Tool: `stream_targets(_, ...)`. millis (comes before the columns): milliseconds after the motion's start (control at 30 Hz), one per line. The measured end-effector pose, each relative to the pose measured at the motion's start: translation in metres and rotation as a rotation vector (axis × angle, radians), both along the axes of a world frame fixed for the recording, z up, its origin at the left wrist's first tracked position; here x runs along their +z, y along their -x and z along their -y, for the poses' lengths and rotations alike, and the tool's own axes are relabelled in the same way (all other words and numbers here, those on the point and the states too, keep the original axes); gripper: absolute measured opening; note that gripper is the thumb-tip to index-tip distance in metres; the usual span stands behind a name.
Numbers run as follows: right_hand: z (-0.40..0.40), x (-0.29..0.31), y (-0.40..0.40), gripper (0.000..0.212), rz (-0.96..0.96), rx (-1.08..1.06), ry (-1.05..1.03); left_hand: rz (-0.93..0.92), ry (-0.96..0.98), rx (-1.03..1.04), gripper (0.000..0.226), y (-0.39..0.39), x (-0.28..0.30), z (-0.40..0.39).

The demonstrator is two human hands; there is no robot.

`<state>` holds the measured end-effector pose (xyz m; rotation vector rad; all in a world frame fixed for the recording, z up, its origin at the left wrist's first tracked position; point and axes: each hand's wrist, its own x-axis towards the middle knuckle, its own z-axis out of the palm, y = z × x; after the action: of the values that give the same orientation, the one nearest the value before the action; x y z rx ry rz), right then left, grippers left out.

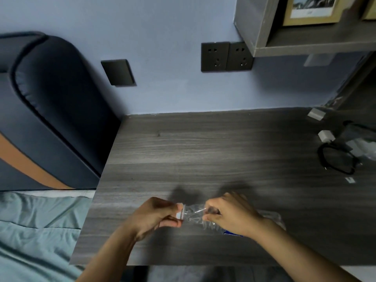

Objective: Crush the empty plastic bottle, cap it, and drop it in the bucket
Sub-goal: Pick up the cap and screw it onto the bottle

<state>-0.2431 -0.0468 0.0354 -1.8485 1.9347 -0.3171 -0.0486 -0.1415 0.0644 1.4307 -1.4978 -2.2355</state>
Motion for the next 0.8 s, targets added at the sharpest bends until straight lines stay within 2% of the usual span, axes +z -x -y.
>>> stream_targets(200, -0.003, 0.007, 0.006, 0.021, 0.227, -0.055, -0.136, 0.085, 0.347, -0.127, 0.033, 0.002, 0.008, -0.01)
stream_targets(333, -0.004, 0.008, 0.007, 0.019, 0.288, -0.081, -0.172, 0.071, 0.382, -0.129, 0.034, 0.002, 0.011, -0.014)
stream_targets(533, -0.006, 0.007, 0.004, 0.024, 0.179, -0.061, -0.088, 0.083, 0.272, -0.096, 0.024, 0.008, 0.015, -0.011)
stream_targets(800, -0.006, 0.008, 0.008, 0.02, 0.32, -0.08, -0.187, 0.052, 0.477, -0.147, 0.026, 0.009, 0.013, -0.018)
